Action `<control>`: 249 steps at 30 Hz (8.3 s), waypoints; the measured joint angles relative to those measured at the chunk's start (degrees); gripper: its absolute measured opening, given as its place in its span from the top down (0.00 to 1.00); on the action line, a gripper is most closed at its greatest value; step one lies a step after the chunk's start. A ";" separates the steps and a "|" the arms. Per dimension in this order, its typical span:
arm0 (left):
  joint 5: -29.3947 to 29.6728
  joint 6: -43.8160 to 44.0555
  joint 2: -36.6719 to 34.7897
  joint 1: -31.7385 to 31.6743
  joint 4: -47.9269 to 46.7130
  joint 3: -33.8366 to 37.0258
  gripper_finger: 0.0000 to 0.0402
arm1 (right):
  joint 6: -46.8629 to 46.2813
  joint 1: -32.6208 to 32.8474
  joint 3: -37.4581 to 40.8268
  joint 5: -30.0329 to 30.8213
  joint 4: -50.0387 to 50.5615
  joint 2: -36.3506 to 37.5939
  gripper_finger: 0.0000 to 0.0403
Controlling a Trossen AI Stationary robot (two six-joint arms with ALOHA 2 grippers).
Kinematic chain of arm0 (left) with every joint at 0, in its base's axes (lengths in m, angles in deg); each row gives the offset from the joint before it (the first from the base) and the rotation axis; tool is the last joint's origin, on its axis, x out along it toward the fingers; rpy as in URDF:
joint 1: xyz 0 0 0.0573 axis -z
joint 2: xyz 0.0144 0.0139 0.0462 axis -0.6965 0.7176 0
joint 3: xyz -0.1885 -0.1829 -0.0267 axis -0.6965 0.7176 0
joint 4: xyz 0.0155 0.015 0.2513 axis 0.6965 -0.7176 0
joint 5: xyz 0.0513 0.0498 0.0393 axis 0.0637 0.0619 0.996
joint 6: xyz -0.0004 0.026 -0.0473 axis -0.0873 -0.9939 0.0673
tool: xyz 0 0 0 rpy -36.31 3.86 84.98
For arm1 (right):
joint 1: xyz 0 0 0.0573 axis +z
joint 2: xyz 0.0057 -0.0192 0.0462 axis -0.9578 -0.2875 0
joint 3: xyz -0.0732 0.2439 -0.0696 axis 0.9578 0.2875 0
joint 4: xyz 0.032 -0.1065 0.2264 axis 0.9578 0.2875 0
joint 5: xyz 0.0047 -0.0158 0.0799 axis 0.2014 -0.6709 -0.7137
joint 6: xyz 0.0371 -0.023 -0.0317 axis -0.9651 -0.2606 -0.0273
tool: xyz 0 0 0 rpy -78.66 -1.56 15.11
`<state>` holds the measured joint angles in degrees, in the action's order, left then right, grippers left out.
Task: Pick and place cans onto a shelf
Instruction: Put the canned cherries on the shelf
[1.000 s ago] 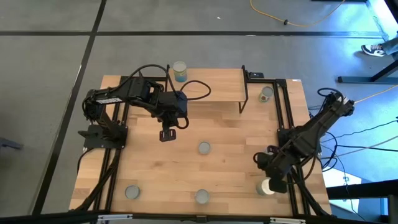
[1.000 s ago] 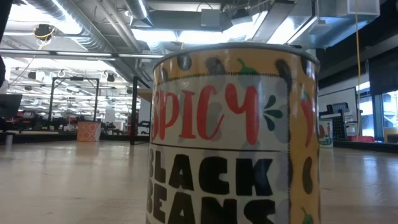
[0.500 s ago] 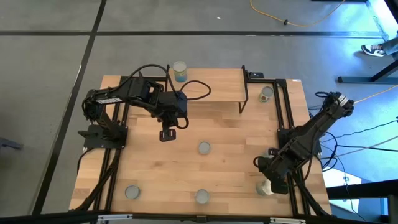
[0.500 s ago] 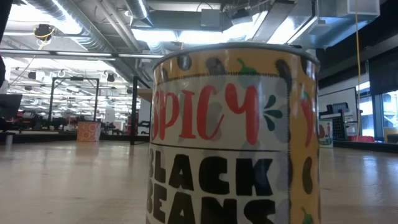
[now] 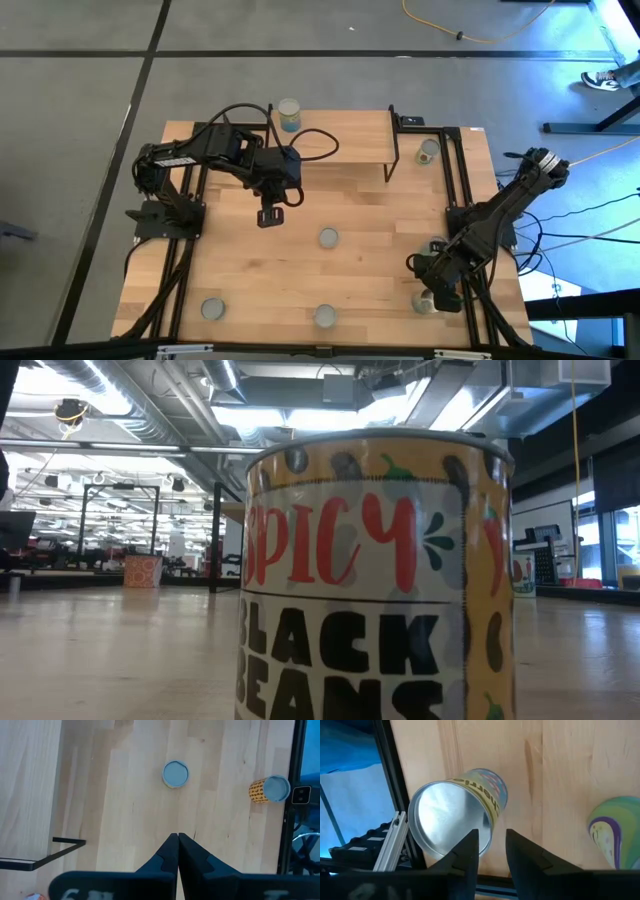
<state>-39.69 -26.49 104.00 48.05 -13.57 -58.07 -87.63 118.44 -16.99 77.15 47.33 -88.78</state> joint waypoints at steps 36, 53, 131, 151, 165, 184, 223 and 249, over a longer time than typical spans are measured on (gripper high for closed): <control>1.20 -0.04 0.00 0.00 0.00 0.00 1.00 | -0.07 -0.34 4.13 0.22 -7.08 -0.07 0.99; 1.20 -0.07 0.04 0.00 -0.01 0.00 1.00 | -0.35 -0.76 -3.81 -0.25 0.18 -0.22 1.00; 4.45 9.03 0.04 -0.02 0.98 0.00 1.00 | 68.99 -64.55 -73.94 16.65 26.02 -24.82 1.00; 4.44 9.29 0.04 -0.02 0.90 0.00 1.00 | 69.07 -75.03 -79.17 5.94 35.77 -34.74 1.00; 4.42 9.33 0.04 -0.02 0.90 0.00 1.00 | 70.18 -77.02 -79.12 2.84 37.14 -37.94 1.00; 4.42 9.42 0.04 -0.02 0.90 0.00 1.00 | 68.78 -77.27 -79.08 -0.04 37.05 -37.93 1.00; 4.41 10.72 0.04 -0.02 0.87 0.00 1.00 | 68.19 -79.17 -79.06 0.90 37.05 -37.90 0.96; 4.39 10.78 0.04 -0.02 0.87 -0.02 1.00 | 71.95 -79.49 -72.08 3.58 36.17 -37.62 1.00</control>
<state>-35.29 -15.71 104.04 48.03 -12.70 -58.09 -15.68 38.95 -89.07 80.74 83.50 -126.39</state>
